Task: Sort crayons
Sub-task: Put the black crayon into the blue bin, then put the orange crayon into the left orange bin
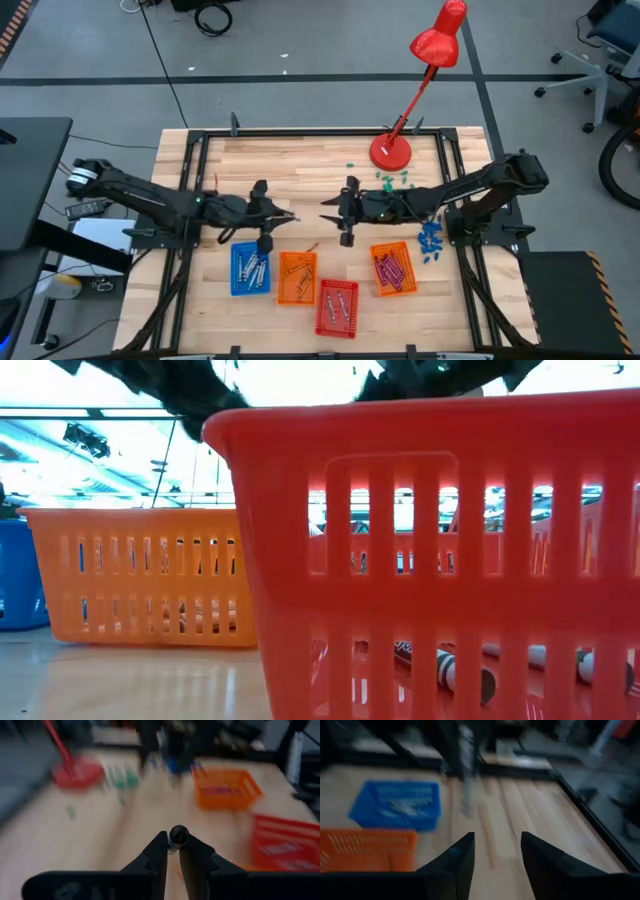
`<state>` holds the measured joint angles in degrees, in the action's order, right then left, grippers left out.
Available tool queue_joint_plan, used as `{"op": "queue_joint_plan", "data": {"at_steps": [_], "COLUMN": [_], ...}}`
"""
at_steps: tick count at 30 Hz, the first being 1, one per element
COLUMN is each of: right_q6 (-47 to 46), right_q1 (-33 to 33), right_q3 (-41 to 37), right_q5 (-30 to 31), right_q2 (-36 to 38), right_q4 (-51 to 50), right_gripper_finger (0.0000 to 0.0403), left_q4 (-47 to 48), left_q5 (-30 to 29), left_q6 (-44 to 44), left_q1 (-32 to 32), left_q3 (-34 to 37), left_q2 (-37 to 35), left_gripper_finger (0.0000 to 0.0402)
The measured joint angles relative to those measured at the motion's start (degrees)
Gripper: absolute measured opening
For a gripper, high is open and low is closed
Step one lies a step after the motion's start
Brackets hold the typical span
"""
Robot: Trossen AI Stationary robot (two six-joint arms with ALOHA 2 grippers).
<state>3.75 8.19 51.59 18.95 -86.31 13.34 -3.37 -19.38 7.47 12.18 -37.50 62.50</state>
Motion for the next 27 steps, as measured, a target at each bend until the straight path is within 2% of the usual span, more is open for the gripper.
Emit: {"op": "queue_joint_plan", "data": {"at_steps": [4, 8, 12, 16, 21, 27], "right_q6": [-4.5, -6.6, -6.6, -6.2, -5.5, -5.2], "right_q1": [-0.4, -1.2, -1.6, -1.6, -1.2, -0.3], "right_q3": [-0.5, -3.4, -7.1, -9.0, -8.9, -8.9], "right_q5": [3.4, 3.8, 3.5, 1.1, 0.4, 0.4], "right_q2": [2.4, 2.0, 1.1, 1.2, 1.4, 1.4], "right_q4": [-10.9, -10.0, -2.6, 3.9, 4.4, 4.6], "right_gripper_finger": [0.0165, 0.0164, 0.0164, 0.0164, 0.0164, 0.0164], "left_q4": [23.4, 38.0, 43.0, 45.2, 45.0, 47.5], "left_q5": [6.8, 11.2, 12.2, 12.3, 14.8, 19.1], "left_q6": [17.8, 35.4, 49.4, 59.6, 64.8, 64.5], "left_q1": [2.5, 7.3, 13.0, 16.4, 17.4, 17.1], "left_q3": [-6.6, -10.7, -10.9, -10.9, -10.9, -10.8], "left_q2": [-2.4, -2.1, 0.5, 5.3, 11.2, 16.8], "left_gripper_finger": [0.0052, 0.0053, 0.0054, 0.0054, 0.0061, 0.0083]}}
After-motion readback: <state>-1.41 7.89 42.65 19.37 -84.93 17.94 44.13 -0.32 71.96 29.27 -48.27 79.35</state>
